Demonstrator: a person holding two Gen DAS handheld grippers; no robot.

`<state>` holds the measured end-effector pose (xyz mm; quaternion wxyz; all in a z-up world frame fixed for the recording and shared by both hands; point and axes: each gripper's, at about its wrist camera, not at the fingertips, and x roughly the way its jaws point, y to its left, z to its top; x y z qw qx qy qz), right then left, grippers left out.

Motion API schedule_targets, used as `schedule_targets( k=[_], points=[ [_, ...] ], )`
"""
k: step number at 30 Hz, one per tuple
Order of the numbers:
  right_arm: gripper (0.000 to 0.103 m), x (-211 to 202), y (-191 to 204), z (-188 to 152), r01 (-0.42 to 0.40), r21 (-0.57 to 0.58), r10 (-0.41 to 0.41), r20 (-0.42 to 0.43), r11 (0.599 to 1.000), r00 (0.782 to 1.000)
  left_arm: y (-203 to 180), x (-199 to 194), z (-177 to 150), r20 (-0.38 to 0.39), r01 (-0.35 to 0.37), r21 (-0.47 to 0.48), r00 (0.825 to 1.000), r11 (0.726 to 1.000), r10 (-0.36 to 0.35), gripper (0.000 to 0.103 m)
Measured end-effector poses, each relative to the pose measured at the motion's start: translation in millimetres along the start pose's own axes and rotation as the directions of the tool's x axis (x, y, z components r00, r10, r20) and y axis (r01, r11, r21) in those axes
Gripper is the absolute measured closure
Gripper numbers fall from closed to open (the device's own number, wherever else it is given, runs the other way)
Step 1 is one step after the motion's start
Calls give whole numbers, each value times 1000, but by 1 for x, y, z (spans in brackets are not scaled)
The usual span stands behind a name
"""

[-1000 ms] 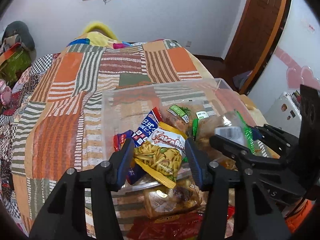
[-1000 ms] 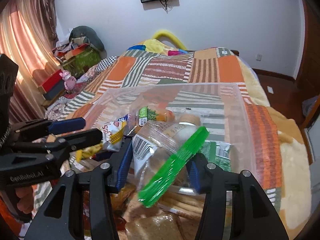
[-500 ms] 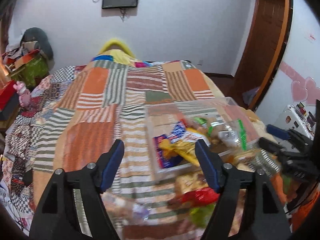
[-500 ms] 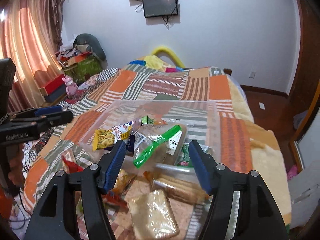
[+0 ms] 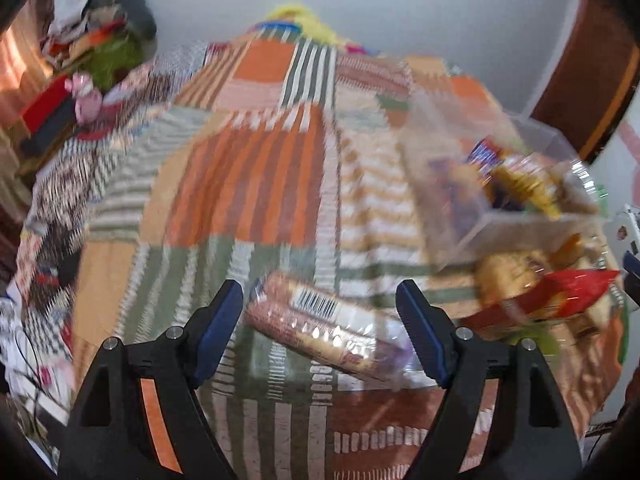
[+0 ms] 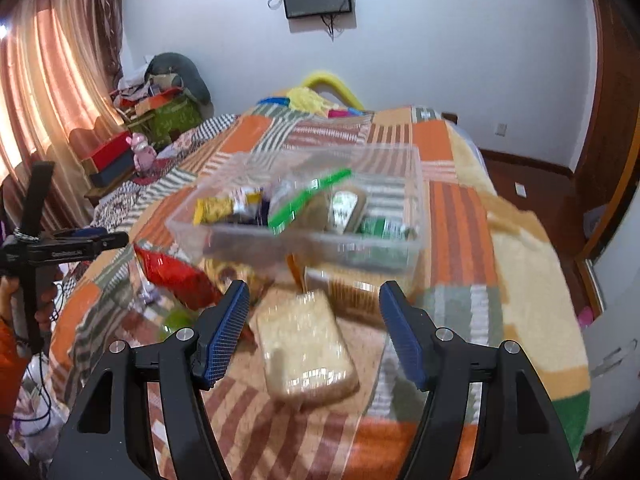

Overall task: Organize snacks
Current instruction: 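Grasp the cracker roll with left tool while right tool grasps the bread slab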

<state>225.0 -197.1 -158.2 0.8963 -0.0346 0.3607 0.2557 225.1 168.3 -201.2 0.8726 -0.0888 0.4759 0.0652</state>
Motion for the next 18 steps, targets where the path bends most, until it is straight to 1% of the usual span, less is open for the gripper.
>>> schedule_targets(
  k=[2, 4, 7, 10, 18],
  points=[
    [39, 5, -1, -7, -2, 18, 3, -26, 1000, 1000, 0, 15, -4, -2, -53, -11, 999, 999, 53, 24],
    [39, 9, -2, -11, -22, 41, 24, -49, 999, 998, 0, 24, -7, -1, -86, -19, 996, 996, 86, 24],
    [39, 15, 0, -17, -31, 44, 34, -75, 999, 997, 2, 34, -13, -7, -98, -28, 995, 995, 97, 24],
    [39, 19, 4, -20, -31, 30, 34, -88, 999, 996, 6, 32, -22, -12, -85, -25, 996, 996, 85, 24],
    [39, 26, 4, -22, -35, 30, 38, -101, 999, 994, 14, 20, -52, -37, -101, 36, 994, 994, 102, 24]
  ],
)
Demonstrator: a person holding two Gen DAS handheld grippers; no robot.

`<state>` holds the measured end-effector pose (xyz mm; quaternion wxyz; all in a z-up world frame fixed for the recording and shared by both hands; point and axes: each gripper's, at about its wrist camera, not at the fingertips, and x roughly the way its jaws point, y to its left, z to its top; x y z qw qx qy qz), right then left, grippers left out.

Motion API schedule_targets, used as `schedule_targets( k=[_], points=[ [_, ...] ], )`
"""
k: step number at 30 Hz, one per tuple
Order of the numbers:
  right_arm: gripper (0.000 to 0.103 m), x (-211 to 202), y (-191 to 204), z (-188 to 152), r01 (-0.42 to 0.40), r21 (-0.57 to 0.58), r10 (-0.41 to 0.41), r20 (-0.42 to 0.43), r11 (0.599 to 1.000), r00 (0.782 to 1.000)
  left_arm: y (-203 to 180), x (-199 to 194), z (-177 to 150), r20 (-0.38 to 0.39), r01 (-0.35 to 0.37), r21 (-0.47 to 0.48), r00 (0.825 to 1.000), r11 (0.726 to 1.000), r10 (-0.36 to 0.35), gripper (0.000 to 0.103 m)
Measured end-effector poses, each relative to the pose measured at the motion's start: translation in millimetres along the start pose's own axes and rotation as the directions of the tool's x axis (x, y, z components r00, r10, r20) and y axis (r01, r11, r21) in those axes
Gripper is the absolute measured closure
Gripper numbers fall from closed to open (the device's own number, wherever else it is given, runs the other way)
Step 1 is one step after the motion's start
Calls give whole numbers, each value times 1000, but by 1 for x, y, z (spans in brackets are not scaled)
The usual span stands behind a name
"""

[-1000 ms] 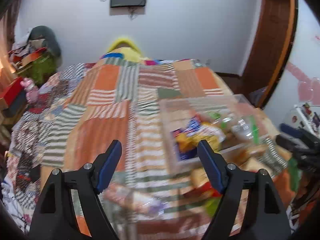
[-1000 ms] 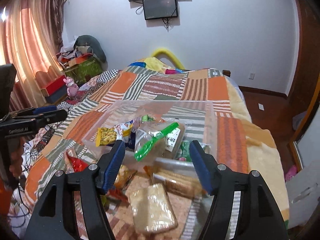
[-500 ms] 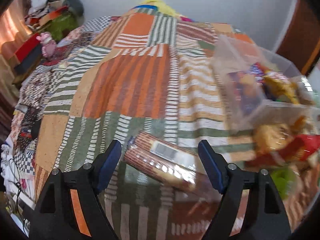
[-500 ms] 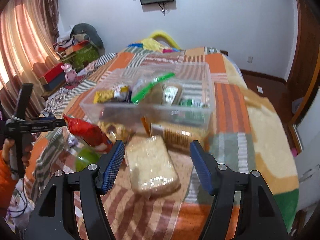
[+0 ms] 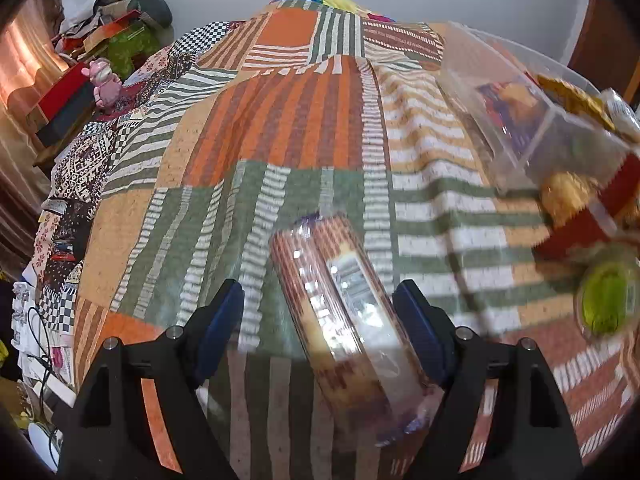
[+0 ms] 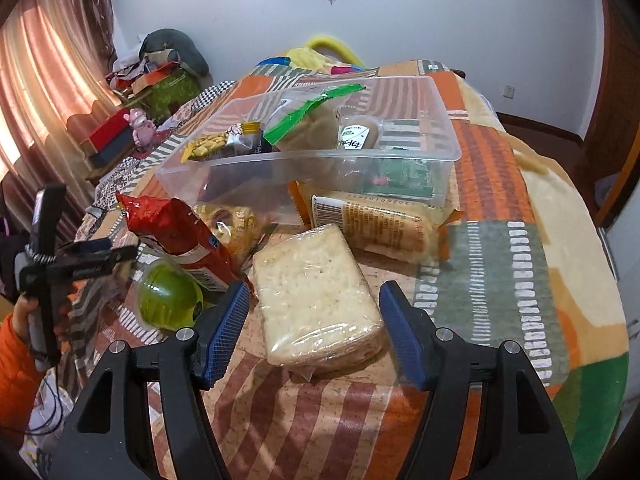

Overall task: Organize snacks
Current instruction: 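Grasp the cracker roll with left tool while right tool grasps the bread slab, then carry both snacks over the clear box and open both tools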

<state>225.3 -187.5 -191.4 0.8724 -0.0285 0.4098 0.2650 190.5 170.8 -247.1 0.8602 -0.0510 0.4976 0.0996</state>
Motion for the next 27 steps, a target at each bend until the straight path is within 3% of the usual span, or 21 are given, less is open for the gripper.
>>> schedule_targets(
  k=[3, 5, 8, 12, 18, 27],
  points=[
    [39, 5, 2, -1, 7, -8, -7, -14, 1000, 1000, -5, -3, -7, 10, 17, 18, 1000, 1000, -18, 32],
    [39, 8, 3, -2, 6, -11, -6, -20, 1000, 1000, -8, -1, -9, -6, 47, 19, 999, 999, -47, 49],
    [42, 12, 4, -4, 0, -10, -1, -35, 1000, 999, -11, -2, -9, 6, 52, -5, 999, 999, -52, 57],
    [48, 6, 9, -7, -8, -25, 8, -24, 1000, 1000, -18, -6, -8, 10, 77, -1, 997, 997, -77, 58],
    [50, -7, 9, -12, -12, -30, 12, 4, 999, 1000, -29, -32, -3, 73, 85, 12, 994, 996, -86, 58],
    [50, -39, 2, -5, -13, -17, 15, 84, 1000, 996, -42, -90, 24, 197, 133, 48, 970, 990, -140, 58]
  ],
)
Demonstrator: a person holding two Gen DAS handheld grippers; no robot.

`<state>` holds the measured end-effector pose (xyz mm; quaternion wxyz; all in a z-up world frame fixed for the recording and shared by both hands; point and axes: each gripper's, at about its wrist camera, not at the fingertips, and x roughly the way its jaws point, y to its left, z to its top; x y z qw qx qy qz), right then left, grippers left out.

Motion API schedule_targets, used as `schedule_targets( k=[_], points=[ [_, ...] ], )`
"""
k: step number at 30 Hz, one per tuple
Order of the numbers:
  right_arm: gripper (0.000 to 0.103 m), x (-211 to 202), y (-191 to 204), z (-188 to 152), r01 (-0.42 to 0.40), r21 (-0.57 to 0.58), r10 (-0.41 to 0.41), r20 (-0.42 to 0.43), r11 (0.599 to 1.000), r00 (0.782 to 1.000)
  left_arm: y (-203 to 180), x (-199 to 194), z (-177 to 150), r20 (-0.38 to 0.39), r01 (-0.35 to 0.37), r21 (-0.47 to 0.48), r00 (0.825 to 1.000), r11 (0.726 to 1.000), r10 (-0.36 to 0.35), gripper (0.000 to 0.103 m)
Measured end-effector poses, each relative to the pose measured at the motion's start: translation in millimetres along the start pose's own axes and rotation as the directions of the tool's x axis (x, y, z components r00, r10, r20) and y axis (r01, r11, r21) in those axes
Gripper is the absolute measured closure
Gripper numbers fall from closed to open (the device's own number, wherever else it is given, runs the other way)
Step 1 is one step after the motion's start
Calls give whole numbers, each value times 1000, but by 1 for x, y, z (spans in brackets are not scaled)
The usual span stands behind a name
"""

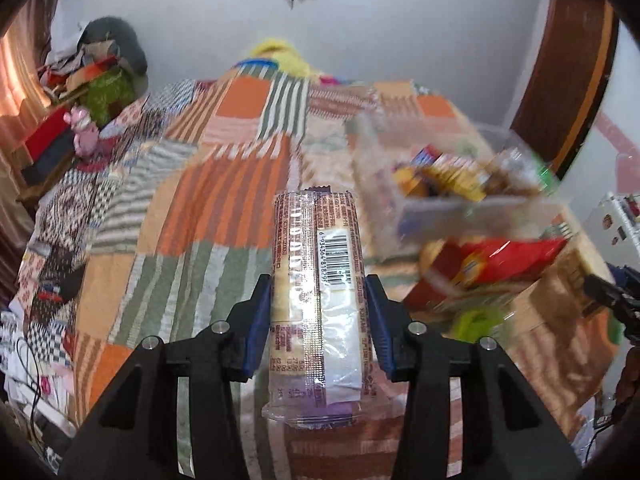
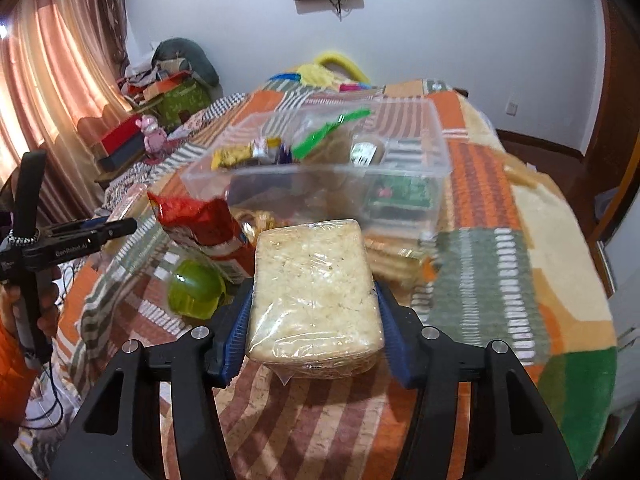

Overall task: Organize snacks
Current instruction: 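Carry both snacks over the clear box and open both tools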

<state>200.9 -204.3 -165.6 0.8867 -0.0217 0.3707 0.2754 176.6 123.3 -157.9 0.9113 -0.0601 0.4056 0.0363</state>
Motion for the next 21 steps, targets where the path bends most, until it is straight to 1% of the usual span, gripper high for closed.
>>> schedule_targets(
  k=[5, 8, 11, 16, 21],
  points=[
    [50, -20, -6, 14, 17, 6, -18, 75, 1000, 997, -21, -19, 28, 72, 44, 41, 996, 998, -46, 58],
    [50, -30, -8, 27, 41, 3, -41, 123, 999, 992, -32, -22, 43, 94, 74, 59, 992, 995, -79, 58],
    [50, -37, -11, 39, 56, 8, -56, 170, 998, 984, -44, -23, 57, 112, 90, 83, 989, 993, -99, 58],
    [50, -38, -14, 58, 90, 1, -88, 231, 996, 969, -63, -12, 82, 125, 102, 112, 985, 988, -116, 58],
    [50, -22, -21, 79, 113, 16, -114, 249, 993, 962, -78, 9, 100, 120, 118, 143, 983, 983, -136, 58]
  ],
)
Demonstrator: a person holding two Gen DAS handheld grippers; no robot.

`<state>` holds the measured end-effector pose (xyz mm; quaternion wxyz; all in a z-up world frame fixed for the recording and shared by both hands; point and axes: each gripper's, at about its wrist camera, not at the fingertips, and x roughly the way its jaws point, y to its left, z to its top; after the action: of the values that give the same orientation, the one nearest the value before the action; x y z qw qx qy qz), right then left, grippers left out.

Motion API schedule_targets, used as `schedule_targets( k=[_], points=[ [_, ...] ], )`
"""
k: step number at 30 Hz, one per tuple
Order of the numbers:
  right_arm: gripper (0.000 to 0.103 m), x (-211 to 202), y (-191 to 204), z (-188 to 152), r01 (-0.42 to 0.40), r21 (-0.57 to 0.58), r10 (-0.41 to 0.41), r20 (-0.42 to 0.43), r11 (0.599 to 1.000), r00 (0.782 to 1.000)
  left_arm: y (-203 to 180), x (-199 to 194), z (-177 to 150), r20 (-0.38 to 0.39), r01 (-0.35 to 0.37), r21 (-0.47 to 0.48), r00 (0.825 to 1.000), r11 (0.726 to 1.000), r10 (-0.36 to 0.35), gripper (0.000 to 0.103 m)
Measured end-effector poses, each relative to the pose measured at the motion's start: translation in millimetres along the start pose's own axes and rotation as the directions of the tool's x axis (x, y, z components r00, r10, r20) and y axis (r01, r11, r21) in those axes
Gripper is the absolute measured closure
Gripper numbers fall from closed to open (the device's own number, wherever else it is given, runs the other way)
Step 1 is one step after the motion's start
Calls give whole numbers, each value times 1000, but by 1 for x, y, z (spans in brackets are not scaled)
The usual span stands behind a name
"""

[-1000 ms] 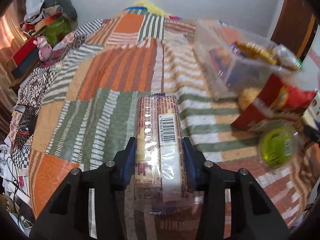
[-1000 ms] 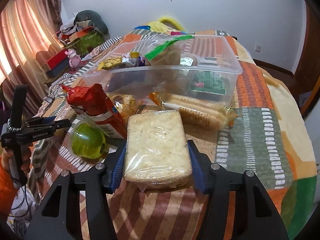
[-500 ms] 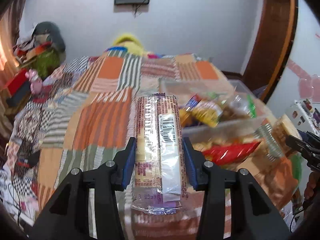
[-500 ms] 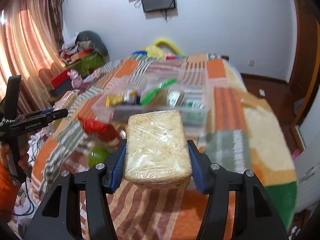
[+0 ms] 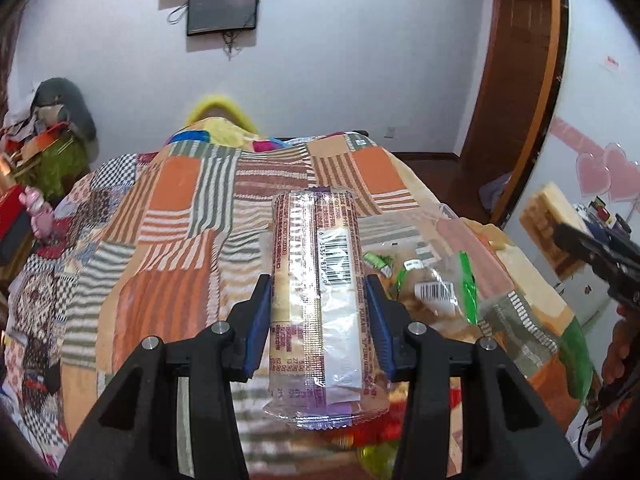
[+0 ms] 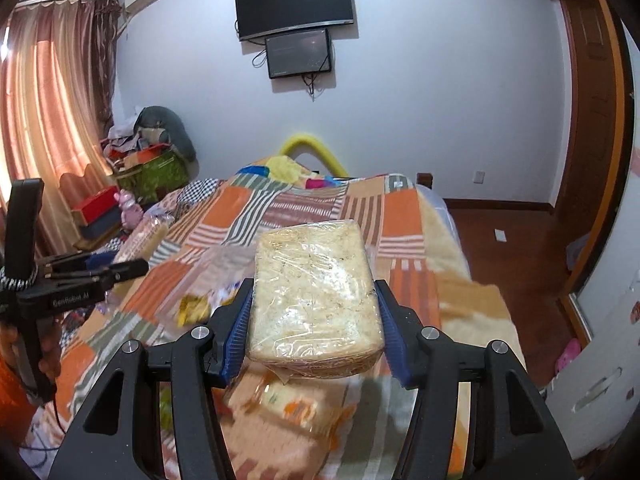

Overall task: Organize snacks
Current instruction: 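Carry both snacks over the clear box and open both tools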

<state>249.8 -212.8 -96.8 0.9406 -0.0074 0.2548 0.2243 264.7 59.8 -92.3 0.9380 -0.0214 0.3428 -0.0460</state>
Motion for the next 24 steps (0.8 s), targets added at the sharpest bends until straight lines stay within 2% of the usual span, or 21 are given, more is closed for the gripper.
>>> schedule_targets(
  k=[6, 16, 20, 24],
  points=[
    [50, 29, -6, 6, 7, 21, -7, -25, 1000, 1000, 5, 40, 12, -55, 13, -19, 998, 1000, -14, 58],
    [50, 78, -20, 1, 28, 41, -22, -133, 999, 991, 9, 91, 19, -138, 13, -41, 990, 999, -19, 58],
    [49, 88, -24, 0, 25, 47, -17, -159, 999, 987, 7, 98, 18, -150, -17, -39, 989, 999, 10, 58],
    [48, 79, -23, 4, -7, 42, 13, -152, 999, 988, 2, 90, 20, -122, -30, -17, 992, 999, 28, 55]
  ],
)
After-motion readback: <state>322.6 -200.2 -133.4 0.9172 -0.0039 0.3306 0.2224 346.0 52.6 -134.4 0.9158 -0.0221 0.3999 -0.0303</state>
